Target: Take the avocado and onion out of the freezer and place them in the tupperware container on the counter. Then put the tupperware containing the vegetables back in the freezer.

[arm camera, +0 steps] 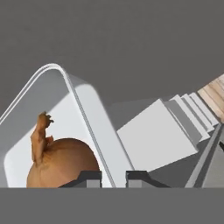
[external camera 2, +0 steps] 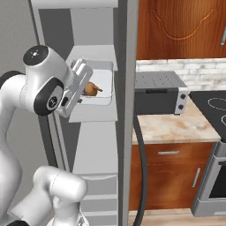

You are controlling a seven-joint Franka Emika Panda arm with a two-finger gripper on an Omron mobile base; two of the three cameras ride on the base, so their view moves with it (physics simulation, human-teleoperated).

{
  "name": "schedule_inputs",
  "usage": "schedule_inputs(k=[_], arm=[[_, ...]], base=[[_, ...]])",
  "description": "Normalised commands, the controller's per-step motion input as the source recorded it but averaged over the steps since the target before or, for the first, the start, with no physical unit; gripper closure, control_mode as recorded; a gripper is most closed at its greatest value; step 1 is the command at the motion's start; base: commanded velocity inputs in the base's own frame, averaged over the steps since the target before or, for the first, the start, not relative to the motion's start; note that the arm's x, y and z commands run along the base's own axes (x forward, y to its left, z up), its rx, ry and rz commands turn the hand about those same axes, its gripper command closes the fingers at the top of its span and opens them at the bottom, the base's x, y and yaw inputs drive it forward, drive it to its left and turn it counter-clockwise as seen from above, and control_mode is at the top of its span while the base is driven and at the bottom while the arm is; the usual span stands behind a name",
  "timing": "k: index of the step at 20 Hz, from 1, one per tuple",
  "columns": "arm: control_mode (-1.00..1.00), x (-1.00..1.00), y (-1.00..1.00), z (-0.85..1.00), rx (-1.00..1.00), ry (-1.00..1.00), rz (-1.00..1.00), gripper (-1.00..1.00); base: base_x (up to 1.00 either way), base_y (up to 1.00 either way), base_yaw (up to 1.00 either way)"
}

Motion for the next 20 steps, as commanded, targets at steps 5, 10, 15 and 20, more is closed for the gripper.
schedule_inputs(k=[5,10,15,20], arm=[[-1.00,0.82,0.00,0.08,0.05,0.00,0.00,1.00],[-1.00,0.81,0.00,0.01,0.01,-0.02,0.00,1.00],[-1.00,0.75,0.00,0.03,0.00,0.00,0.01,1.00],[-1.00,0.68,0.00,0.01,0.00,0.00,0.02,1.00]], base=[[0.00,0.00,0.00],[0.00,0.00,0.00],[0.00,0.00,0.00],[0.00,0.00,0.00]])
